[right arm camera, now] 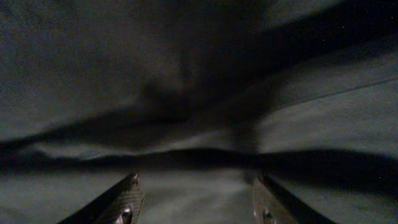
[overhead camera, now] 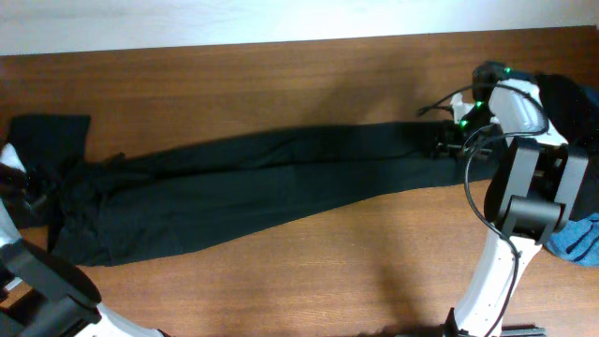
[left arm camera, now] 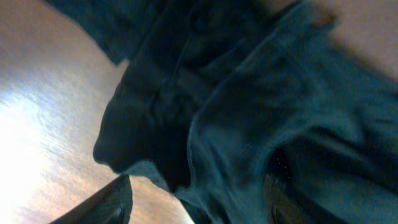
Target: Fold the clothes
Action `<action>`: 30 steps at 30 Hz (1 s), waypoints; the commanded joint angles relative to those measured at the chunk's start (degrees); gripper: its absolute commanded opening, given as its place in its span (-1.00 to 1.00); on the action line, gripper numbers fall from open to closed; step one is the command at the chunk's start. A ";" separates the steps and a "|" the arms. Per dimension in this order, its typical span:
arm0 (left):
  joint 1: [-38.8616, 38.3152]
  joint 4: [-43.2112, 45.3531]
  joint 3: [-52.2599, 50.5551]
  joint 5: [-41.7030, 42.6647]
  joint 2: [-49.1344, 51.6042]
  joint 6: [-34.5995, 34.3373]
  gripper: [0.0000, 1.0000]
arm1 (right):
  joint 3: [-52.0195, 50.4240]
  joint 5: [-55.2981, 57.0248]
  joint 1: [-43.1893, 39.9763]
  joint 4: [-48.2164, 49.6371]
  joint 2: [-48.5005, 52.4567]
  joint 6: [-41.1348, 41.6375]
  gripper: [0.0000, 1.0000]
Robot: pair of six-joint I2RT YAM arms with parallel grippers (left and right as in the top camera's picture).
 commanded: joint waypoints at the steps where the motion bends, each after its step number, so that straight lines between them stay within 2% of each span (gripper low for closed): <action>1: -2.29 -1.97 3.52 3.21 0.02 -0.33 0.37 | 6.43 3.15 -0.55 -2.08 0.13 5.25 0.24; 5: -5.25 -2.80 3.50 2.91 0.07 -0.31 0.40 | 11.13 4.00 -0.55 -3.50 0.13 11.23 0.25; 12: -7.56 -1.66 3.48 1.73 0.17 -0.35 0.71 | 13.53 14.25 -1.64 -1.92 0.35 27.47 0.25; 14: -7.98 -1.62 3.45 1.75 0.17 -0.37 0.71 | 13.53 14.27 -2.78 -1.42 0.61 31.01 0.25; 19: -9.44 -1.79 3.45 1.73 0.17 -0.37 0.73 | 13.46 12.90 -5.05 -0.50 0.79 33.90 0.25; 21: -10.23 -1.84 3.43 1.73 0.17 -0.37 0.73 | 13.46 12.94 -5.09 -0.66 0.79 33.86 0.43; 22: -10.69 -1.79 3.43 1.68 0.17 -0.35 0.73 | 13.46 12.92 -5.03 -0.79 0.79 33.86 0.64; 23: -11.23 -1.66 3.43 1.68 0.17 -0.35 0.73 | 13.46 12.55 -4.85 -0.96 0.79 33.83 0.96; 24: -11.69 -1.46 3.43 1.68 0.17 -0.35 0.74 | 13.46 10.84 -4.59 -0.98 0.79 33.79 0.97; 26: -12.68 -1.07 3.43 1.66 0.17 -0.33 0.74 | 13.49 6.95 -4.13 -1.92 0.79 28.30 0.98; 30: -13.81 -0.24 3.43 1.70 0.17 -0.37 0.74 | 13.49 -8.22 -2.19 -4.07 0.79 3.04 0.98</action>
